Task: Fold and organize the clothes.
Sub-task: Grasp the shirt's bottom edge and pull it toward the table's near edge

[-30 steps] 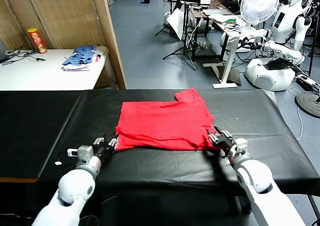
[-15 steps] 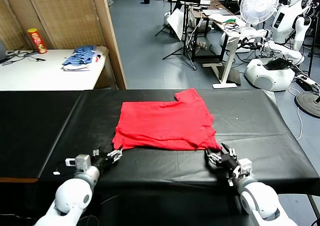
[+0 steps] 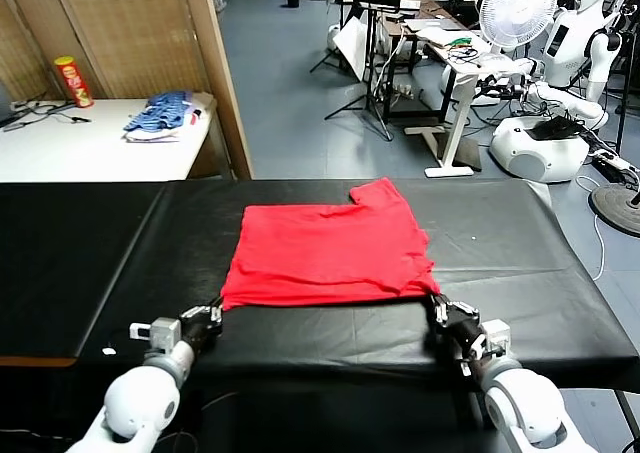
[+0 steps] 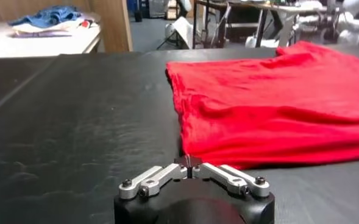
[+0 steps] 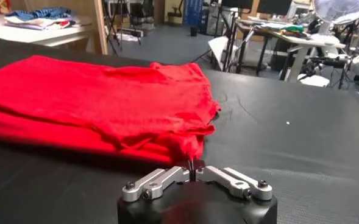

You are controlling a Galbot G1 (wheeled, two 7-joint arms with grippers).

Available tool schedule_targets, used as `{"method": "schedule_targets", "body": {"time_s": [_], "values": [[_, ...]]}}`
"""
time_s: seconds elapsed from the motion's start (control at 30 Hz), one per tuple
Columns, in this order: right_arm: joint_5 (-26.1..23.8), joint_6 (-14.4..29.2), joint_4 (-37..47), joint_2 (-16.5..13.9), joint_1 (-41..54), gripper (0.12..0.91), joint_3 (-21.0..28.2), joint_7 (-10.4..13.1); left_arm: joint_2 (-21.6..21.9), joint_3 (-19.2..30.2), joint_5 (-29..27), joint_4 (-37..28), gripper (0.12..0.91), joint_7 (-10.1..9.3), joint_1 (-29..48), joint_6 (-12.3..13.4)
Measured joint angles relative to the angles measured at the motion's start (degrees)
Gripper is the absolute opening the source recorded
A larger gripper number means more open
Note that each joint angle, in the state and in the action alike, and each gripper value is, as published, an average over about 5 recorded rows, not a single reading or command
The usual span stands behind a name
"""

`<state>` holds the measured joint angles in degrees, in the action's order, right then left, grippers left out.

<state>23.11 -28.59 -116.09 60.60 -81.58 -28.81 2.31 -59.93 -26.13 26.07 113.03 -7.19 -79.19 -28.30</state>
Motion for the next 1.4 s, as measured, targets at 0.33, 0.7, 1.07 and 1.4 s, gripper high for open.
{"method": "schedule_targets", "body": {"time_s": [0.33,0.7,1.07,1.4], "values": [[-1.1,-3.0,-5.4,0.4,-7.5,0.126,-1.9,0.5,5.2,-3.0,1.6,8.2,0.125,0.04,-7.6,-2.0],[-3.4,-4.4,-10.3,1.7,-13.5,0.150,-2.2,0.1,6.3,-7.5,-2.6,14.3,0.125,0.38,-18.1,-2.6],[-2.3,-8.7,-17.1,1.0,-17.4,0.681,-4.7,1.5,5.7,-10.6,-1.1,17.5,0.532,-1.15,-22.3,-6.5],[5.8,-8.1,-19.0,-1.8,-11.1,0.798,-8.3,4.4,8.5,-14.4,7.5,23.7,0.796,-2.89,-23.0,-14.0]]}}
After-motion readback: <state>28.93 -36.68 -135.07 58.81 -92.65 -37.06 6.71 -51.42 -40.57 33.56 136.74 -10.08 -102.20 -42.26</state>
